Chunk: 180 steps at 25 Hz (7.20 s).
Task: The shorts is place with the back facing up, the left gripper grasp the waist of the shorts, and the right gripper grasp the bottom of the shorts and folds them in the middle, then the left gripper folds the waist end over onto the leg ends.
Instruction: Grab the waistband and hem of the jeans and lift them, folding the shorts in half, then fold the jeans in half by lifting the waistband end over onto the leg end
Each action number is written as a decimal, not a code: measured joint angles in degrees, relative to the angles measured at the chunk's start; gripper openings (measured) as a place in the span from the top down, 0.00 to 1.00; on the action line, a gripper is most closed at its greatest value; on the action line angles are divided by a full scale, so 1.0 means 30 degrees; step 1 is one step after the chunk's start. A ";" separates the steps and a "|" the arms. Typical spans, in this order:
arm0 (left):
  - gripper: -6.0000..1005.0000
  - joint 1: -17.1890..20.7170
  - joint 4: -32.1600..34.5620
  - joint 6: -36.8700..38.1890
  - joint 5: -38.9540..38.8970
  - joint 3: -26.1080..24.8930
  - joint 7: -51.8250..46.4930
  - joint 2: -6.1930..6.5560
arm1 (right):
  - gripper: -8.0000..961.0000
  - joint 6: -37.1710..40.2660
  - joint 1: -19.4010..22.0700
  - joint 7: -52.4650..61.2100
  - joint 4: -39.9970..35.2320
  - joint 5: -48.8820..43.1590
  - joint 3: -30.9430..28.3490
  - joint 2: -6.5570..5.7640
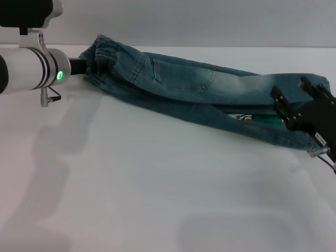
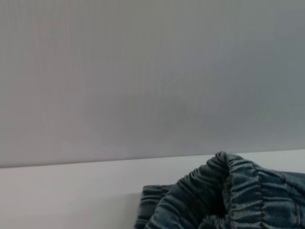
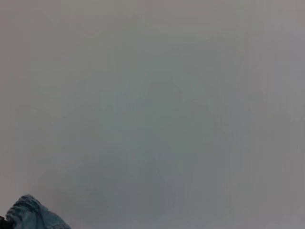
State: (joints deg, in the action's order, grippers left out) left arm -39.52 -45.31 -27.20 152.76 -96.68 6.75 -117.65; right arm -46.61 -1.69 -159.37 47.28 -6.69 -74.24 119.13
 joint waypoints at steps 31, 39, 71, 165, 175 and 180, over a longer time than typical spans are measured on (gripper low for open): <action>0.23 -0.0828 0.1257 -0.0574 0.0009 -0.1571 0.1597 0.0030 | 0.34 -0.0056 0.0271 0.0274 0.0400 0.0007 0.0276 -0.0041; 0.24 -0.2069 0.3925 0.0937 -0.0058 -0.1472 0.1615 -0.0069 | 0.34 -0.0057 0.0273 0.0275 0.0574 0.0007 0.0462 -0.0041; 0.25 -0.2627 0.5630 0.2458 -0.0272 -0.1319 0.1616 -0.0159 | 0.34 -0.0037 0.0302 0.0427 0.0932 -0.0172 0.0605 -0.0133; 0.94 0.6061 -1.2561 -0.0768 -0.1087 0.2861 0.1526 -0.0137 | 0.94 0.3005 -0.7452 0.5429 -0.3434 -0.2508 0.2412 -0.0046; 0.94 0.6729 -1.4395 -0.0939 -0.1086 0.3327 0.1531 -0.0128 | 0.99 0.4671 -0.9851 0.6567 -0.5141 -0.2483 0.2455 -0.0042; 0.94 0.7101 -1.5086 -0.0958 -0.1083 0.3462 0.1545 -0.0128 | 0.99 0.6066 -1.0462 0.6750 -0.5707 -0.2491 0.2323 -0.0061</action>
State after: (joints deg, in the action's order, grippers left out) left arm -18.22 -90.57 -30.07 149.51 -86.29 11.39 -118.03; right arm -28.41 -33.08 -139.13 30.16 -14.17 -67.27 118.94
